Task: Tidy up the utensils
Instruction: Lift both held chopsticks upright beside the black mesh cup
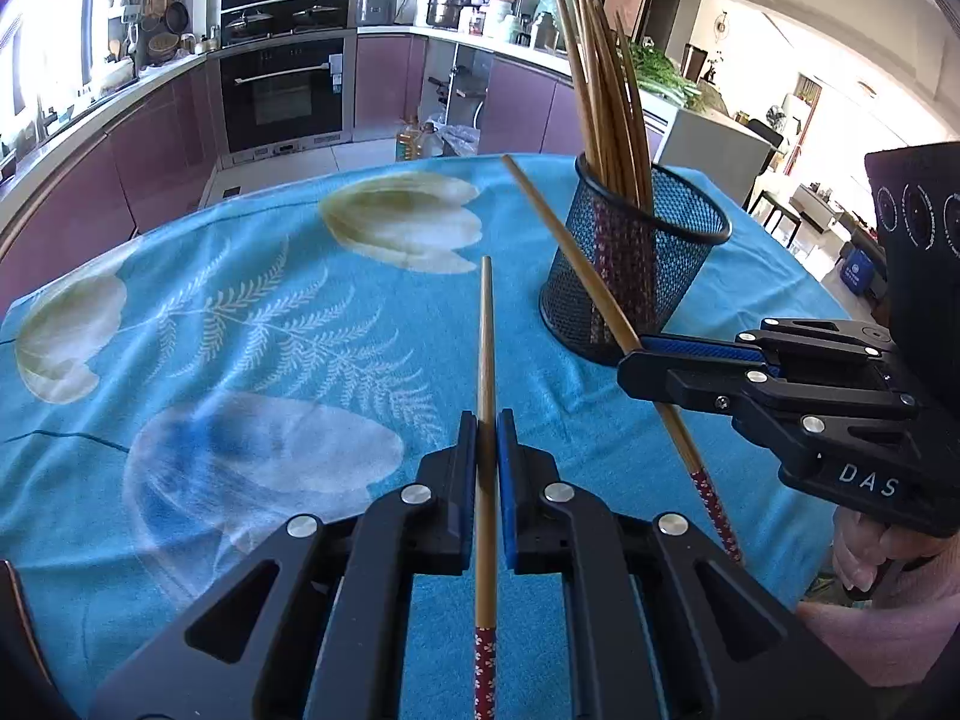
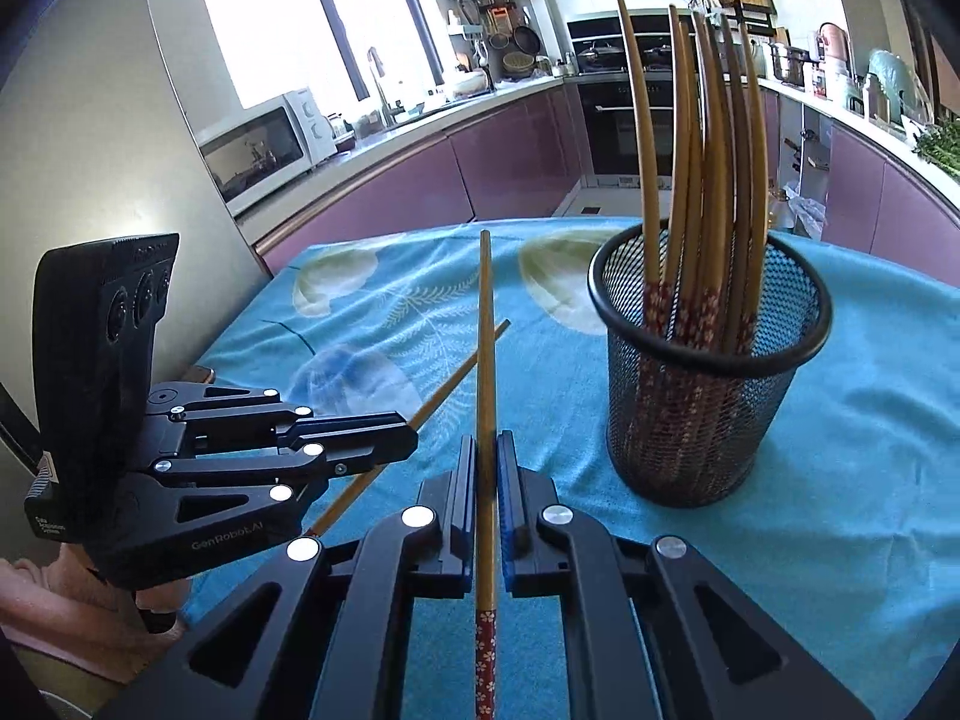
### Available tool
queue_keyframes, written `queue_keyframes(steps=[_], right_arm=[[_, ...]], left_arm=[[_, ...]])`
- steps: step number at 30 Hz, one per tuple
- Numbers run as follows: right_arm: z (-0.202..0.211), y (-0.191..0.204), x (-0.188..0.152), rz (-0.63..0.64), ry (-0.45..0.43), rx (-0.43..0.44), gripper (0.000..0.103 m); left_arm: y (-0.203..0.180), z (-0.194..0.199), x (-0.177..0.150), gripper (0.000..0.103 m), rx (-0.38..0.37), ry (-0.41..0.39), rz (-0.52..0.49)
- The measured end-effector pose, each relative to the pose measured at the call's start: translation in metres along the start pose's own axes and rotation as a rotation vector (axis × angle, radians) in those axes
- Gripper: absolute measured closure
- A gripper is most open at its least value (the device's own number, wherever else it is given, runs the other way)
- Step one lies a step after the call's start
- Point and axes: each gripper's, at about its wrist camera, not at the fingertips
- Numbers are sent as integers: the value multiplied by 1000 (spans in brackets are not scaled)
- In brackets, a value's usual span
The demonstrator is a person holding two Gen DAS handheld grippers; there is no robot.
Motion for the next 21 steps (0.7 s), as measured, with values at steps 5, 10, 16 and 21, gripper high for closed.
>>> queue_keyframes(steps=[5,10,16,21], right_arm=[[5,-2,1,-4,-15,3,97],[12,-3,1,-11,-32,8,97],[19,-3,2,-7,-54,10,97],[21,-4,2,-7,-60,12,97]], left_arm=[[3,12,3,96,-16,-32,14],[3,23,5,96,-23,-59,19],[1,37,10,96,-40,-98,24],[-1,46,13,96,-46,-121,23]])
Point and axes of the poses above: each gripper's, at about its wrist camera, not at the fingertips, and z roughly against the way its jaws point, y to its left, x to its top, and after that the axes turned 11 degrees about -z, right-handed
